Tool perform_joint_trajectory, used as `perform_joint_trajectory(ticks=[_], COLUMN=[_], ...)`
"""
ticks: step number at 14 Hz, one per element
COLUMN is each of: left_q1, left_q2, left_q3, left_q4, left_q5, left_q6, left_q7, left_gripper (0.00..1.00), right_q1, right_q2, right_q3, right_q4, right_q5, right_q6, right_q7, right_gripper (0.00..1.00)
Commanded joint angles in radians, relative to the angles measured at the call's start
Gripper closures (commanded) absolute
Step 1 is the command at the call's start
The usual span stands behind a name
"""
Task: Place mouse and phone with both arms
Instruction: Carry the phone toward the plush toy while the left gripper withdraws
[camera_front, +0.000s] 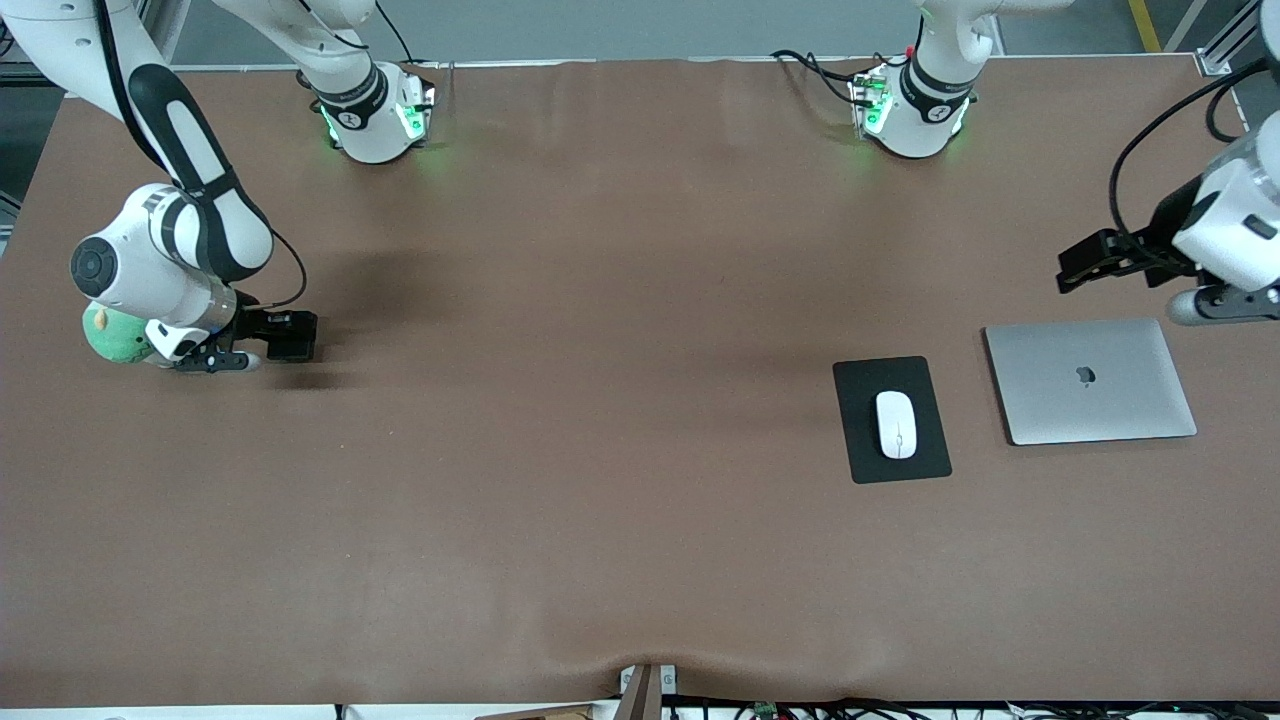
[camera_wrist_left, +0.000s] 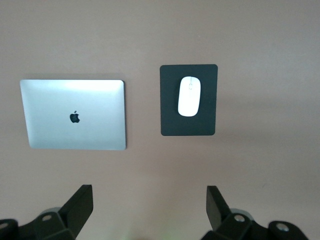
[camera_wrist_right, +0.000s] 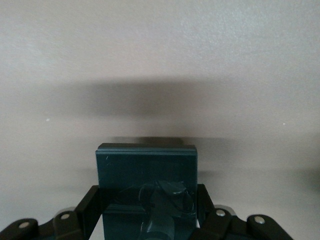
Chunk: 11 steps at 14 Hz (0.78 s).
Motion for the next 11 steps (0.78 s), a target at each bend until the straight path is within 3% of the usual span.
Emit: perform_joint_trajectory(ticks=[1, 7, 8, 9, 11], left_q1=[0.014, 0.067, 0.066, 0.066, 0.064], left_q2=[-0.04, -0.048, -0.051, -0.054, -0.057], left_q3=[0.0, -0.067, -0.066, -0.06, -0.056], left_q4=[-0.024, -0.028, -0.024, -0.024, -0.025], left_q5=[-0.019, 0.021, 0.024, 0.024, 0.019], left_q6=[-0.011, -0.022, -0.052, -0.057, -0.056], left_q7=[0.06, 0.192, 0.197, 0.208, 0.205], left_gripper=[0.0, 0.0, 0.0, 0.0, 0.0], right_q1=[-0.035, -0.033, -0.033, -0.033, -0.028], right_q2=[0.005, 0.034, 0.036, 0.036, 0.028], right_q3=[0.019, 0.02, 0.02, 0.02, 0.02], right_q4=[-0.032, -0.046, -0.045, -0.042, -0.029], right_q5=[-0.01, -0.01, -0.01, -0.01, -0.01], right_q6=[0.047, 0.09, 0.087, 0.08, 0.054], right_q7=[-0.021, -0.019, -0.019, -0.017, -0.017], right_gripper=[1.0, 1.0, 0.42, 0.0, 0.0])
